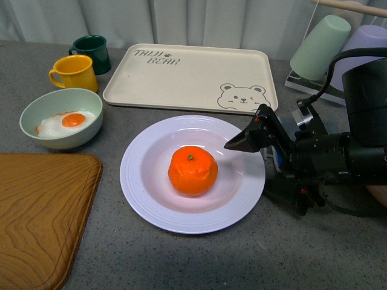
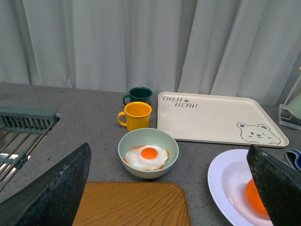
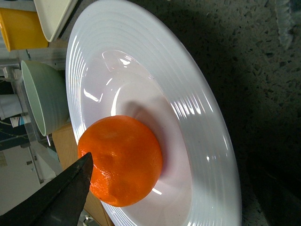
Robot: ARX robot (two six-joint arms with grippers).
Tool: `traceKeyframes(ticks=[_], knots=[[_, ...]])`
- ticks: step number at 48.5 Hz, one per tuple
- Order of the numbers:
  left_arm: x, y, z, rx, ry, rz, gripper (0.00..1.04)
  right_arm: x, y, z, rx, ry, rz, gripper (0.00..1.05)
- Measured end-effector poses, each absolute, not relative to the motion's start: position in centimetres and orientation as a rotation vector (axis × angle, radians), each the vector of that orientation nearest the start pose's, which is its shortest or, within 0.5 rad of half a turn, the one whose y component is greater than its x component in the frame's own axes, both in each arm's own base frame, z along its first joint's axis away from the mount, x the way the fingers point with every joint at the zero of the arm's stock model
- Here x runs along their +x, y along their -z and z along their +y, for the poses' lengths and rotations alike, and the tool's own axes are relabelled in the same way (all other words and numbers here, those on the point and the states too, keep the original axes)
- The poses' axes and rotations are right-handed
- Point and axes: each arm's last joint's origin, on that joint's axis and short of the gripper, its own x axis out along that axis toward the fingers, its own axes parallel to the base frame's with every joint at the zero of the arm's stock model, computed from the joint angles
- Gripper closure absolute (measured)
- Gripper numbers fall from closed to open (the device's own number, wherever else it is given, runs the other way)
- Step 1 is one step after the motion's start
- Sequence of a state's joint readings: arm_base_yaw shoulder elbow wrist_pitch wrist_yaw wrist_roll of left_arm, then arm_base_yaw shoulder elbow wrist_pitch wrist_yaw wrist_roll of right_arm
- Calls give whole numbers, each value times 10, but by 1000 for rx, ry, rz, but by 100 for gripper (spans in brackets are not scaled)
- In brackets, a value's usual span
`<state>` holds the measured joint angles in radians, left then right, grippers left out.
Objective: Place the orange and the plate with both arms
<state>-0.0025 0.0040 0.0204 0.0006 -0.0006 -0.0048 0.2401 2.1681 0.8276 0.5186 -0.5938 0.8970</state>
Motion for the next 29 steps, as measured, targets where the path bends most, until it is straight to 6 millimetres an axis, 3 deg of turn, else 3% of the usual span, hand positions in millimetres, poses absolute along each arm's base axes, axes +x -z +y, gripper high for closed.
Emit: traceKeyframes(ticks=[11,21,29], knots=[[97,-170,0,-5,2,-17,7,334,-27,101,946,-349,1160,10],[97,-170,0,-5,2,-17,7,334,-25,104,940,-318,1179,51],[97,-170,0,-5,2,-17,7,333,-23,103,937,-297,1191,74]])
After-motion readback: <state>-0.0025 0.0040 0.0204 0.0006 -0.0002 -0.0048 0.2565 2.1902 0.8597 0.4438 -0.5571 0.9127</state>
